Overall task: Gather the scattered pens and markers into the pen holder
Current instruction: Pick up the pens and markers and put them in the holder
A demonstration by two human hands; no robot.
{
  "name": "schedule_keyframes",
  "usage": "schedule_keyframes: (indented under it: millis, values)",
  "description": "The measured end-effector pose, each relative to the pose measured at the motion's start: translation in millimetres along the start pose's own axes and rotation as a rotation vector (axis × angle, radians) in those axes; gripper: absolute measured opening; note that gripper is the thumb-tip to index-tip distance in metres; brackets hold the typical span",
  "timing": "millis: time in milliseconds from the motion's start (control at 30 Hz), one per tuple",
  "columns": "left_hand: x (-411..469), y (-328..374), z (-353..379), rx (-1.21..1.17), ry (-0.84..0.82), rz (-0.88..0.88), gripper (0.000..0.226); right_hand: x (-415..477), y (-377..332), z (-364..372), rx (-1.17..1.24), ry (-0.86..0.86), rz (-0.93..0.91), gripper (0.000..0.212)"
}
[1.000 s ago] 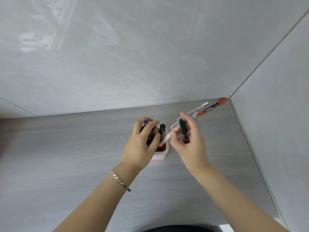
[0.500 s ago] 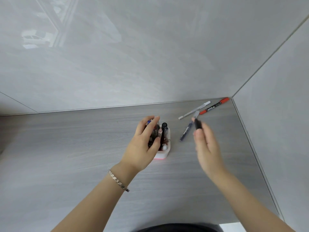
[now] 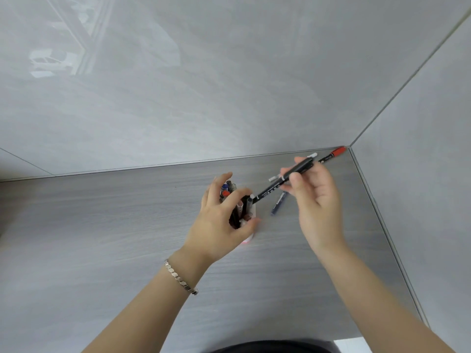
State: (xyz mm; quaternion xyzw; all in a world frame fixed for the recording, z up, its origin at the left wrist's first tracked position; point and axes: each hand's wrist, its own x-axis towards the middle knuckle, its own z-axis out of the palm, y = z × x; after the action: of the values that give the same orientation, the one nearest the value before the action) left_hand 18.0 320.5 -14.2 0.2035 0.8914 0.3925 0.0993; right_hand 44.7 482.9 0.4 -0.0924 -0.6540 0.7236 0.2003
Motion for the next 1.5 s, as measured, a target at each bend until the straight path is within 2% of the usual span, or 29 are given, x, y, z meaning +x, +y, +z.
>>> schedule_keyframes:
  millis: [133, 233, 333, 400, 433, 500, 567, 700, 800, 933, 1067, 1167, 1233, 1267, 1333, 1400, 1433, 1500]
  values:
    - [-2, -4, 2, -0.054, 0.02, 0.023, 0.032, -13, 17, 14, -0.149, -0.114, -0.023, 0.044]
    - [-2, -6, 3, -0.077, 0.013, 0.027, 0.036, -19, 40, 14, -0.417, -0.219, -0.081, 0.04]
    - [-5, -8, -1, -0.129, -0.029, -0.012, 0.05, -28, 56, 8, -0.604, -0.233, -0.229, 0.031]
    - [-6, -11, -4, -0.111, -0.059, -0.031, 0.068, -34, 59, 6, -0.684, -0.286, -0.304, 0.034]
    - [-7, -13, -4, -0.078, -0.068, -0.026, 0.076, -34, 59, 4, -0.679, -0.336, -0.296, 0.036]
    - [-7, -14, -4, 0.001, -0.058, -0.012, 0.082, -23, 49, -3, -0.578, -0.432, -0.134, 0.034]
    - [-6, -10, -3, 0.045, -0.02, -0.042, 0.078, 2, 50, -15, -0.53, -0.356, 0.057, 0.03]
    - [-4, -7, 1, 0.08, 0.037, -0.054, 0.072, 74, 76, -51, -0.77, -0.002, 0.308, 0.026]
    - [-5, -7, 1, 0.076, 0.037, -0.054, 0.07, 121, 90, -68, -0.97, 0.091, 0.457, 0.034]
    - [-4, -8, 1, 0.082, 0.041, -0.048, 0.069, 153, 103, -83, -1.111, 0.151, 0.584, 0.035]
    - [-2, -12, 1, 0.064, 0.041, -0.033, 0.069, 152, 103, -95, -1.155, 0.221, 0.659, 0.03]
    - [-1, -14, 1, 0.059, 0.045, -0.023, 0.066, 138, 93, -98, -1.045, 0.251, 0.661, 0.026]
    - [-1, -14, 1, 0.056, 0.046, -0.025, 0.065, 123, 89, -95, -0.938, 0.235, 0.587, 0.009]
    - [-1, -14, 2, 0.056, 0.049, -0.025, 0.065, 114, 87, -90, -0.912, 0.216, 0.555, 0.014]
    - [-1, -13, 2, 0.059, 0.05, -0.027, 0.064, 96, 83, -75, -0.827, 0.169, 0.531, 0.013]
    - [-1, -12, 2, 0.06, 0.055, -0.025, 0.064, 85, 84, -57, -0.839, 0.106, 0.545, 0.046]
    - [-1, -12, 1, 0.058, 0.056, -0.024, 0.064, 82, 88, -50, -0.877, 0.077, 0.546, 0.052]
    - [-2, -12, 0, 0.051, 0.052, -0.026, 0.065, 79, 94, -39, -0.959, 0.046, 0.545, 0.048]
